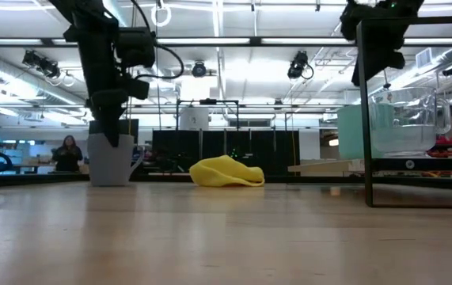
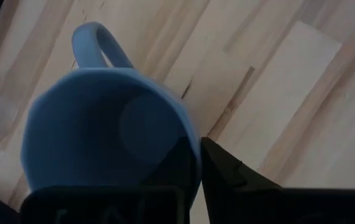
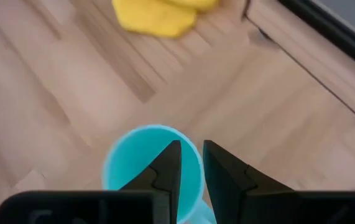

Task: Stack small to large cups/mugs on shelf
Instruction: Put the gray mug on the shelf

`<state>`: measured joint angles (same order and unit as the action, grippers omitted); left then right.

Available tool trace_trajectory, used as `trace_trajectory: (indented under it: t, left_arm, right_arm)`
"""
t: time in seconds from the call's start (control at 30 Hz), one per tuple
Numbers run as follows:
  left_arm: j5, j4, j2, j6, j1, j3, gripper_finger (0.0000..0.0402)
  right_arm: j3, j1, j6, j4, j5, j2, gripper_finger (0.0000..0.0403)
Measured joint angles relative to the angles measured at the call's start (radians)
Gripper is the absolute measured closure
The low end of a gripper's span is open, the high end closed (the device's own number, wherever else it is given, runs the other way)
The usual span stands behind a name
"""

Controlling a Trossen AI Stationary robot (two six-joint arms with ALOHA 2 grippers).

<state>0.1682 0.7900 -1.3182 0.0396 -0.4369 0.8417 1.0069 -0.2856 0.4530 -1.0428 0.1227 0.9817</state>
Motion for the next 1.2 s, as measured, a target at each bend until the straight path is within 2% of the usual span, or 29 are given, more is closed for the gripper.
trace_trajectory:
  t: [0.17, 0.37, 0.53, 0.73, 1.0, 1.2]
  left_arm:
    - [0.003, 0.033, 0.0, -0.001, 0.043, 0.103, 0.038]
    - [-0.005, 0.055, 0.0, -0.049, 0.106, 0.29, 0.038]
    - [-0.042, 0.091, -0.054, -0.131, 0.135, 0.454, 0.038]
    - [-0.042, 0.174, -0.217, -0.192, 0.165, 0.695, 0.038]
    - [-0.043, 0.376, -0.485, -0.291, 0.173, 1.033, 0.038]
    - [-0.112, 0.39, -0.617, -0.349, 0.171, 1.213, 0.038]
  right_arm:
    - [0.0, 0.064, 0.002, 0.066, 0.0, -0.083, 0.0328]
    - [0.0, 0.179, 0.004, 0.115, 0.028, -0.184, 0.0328]
    - [0.0, 0.311, 0.028, 0.114, 0.164, -0.222, 0.0328]
    - [-0.006, 0.519, 0.098, 0.122, 0.313, -0.229, 0.0328]
    - [-0.165, 0.782, 0.275, 0.153, 0.616, -0.283, 0.0328]
    - [-0.204, 0.923, 0.247, 0.21, 0.75, -0.343, 0.0328]
